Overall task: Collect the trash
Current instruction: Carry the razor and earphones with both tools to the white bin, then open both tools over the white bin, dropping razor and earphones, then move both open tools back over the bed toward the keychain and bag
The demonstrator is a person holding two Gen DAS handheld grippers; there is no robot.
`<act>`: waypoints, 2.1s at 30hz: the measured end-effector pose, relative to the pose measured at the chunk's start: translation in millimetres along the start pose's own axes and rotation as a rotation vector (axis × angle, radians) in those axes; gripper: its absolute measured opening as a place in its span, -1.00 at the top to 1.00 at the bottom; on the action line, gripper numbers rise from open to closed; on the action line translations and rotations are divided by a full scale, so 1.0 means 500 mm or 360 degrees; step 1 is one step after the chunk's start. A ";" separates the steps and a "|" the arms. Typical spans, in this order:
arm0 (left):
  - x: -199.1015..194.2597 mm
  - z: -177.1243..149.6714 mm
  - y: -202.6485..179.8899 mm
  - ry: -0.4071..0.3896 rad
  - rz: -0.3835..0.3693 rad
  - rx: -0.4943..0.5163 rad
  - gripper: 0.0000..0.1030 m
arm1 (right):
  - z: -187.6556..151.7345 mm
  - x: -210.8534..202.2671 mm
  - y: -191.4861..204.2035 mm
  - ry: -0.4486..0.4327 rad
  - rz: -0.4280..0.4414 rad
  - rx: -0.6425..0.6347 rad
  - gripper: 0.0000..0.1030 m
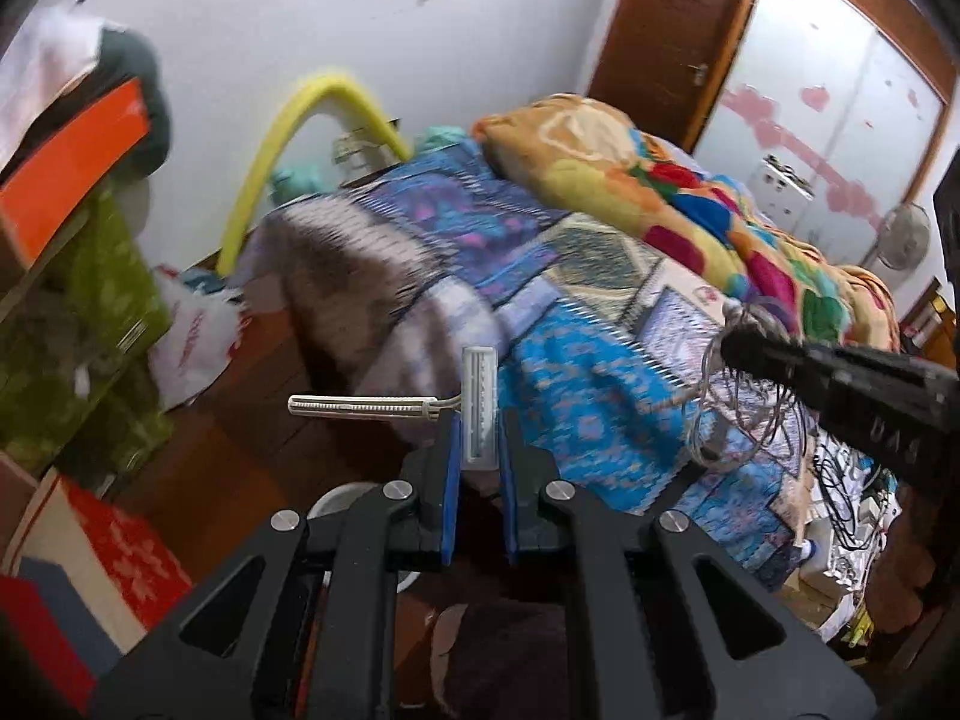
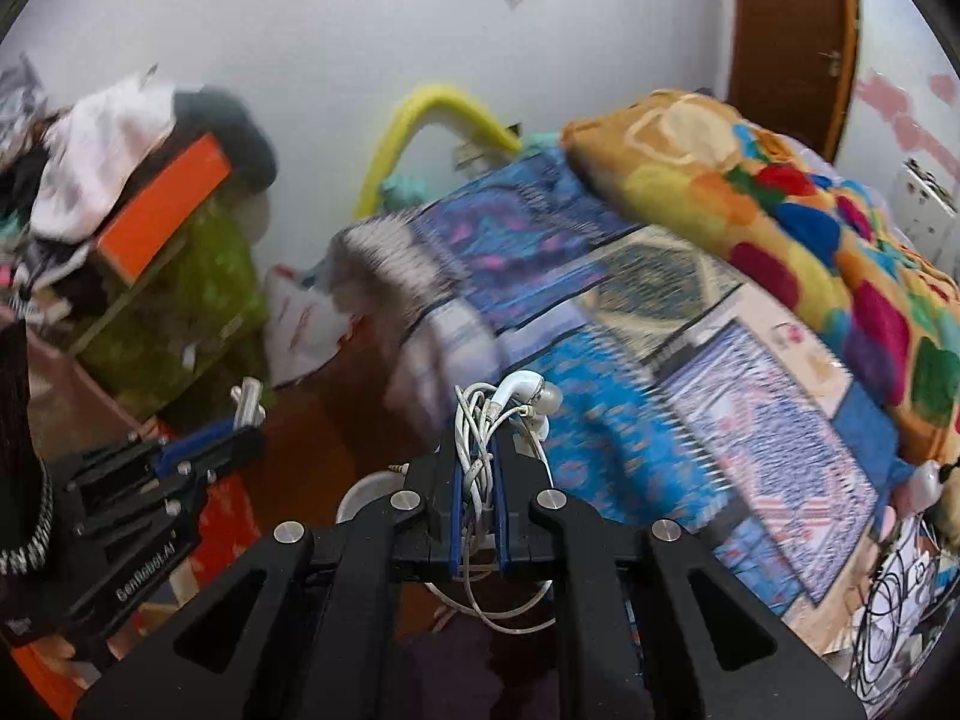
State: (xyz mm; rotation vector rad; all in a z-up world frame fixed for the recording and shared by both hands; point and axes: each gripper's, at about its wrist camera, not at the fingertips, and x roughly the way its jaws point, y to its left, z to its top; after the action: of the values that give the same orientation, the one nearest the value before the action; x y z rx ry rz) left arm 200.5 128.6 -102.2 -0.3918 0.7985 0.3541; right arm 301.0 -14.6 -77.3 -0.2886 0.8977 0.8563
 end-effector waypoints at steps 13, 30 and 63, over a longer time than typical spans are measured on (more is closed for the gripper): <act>0.004 -0.082 0.213 0.0100 0.0169 -0.0235 0.78 | -0.060 0.180 0.179 0.0321 0.0105 -0.0220 0.85; 0.158 -0.145 0.330 0.0391 0.0196 -0.0450 0.78 | -0.069 0.414 0.244 0.0756 0.0247 -0.0254 0.36; 0.141 -0.034 0.087 0.0344 0.0114 -0.0100 0.56 | -0.012 0.176 0.053 0.0340 0.0130 -0.0138 0.34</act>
State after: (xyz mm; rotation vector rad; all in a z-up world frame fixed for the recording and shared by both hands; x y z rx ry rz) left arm 215.9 169.7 -174.7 -0.4662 1.0159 0.4088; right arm 306.4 45.9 -146.5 -0.4270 1.0779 0.9539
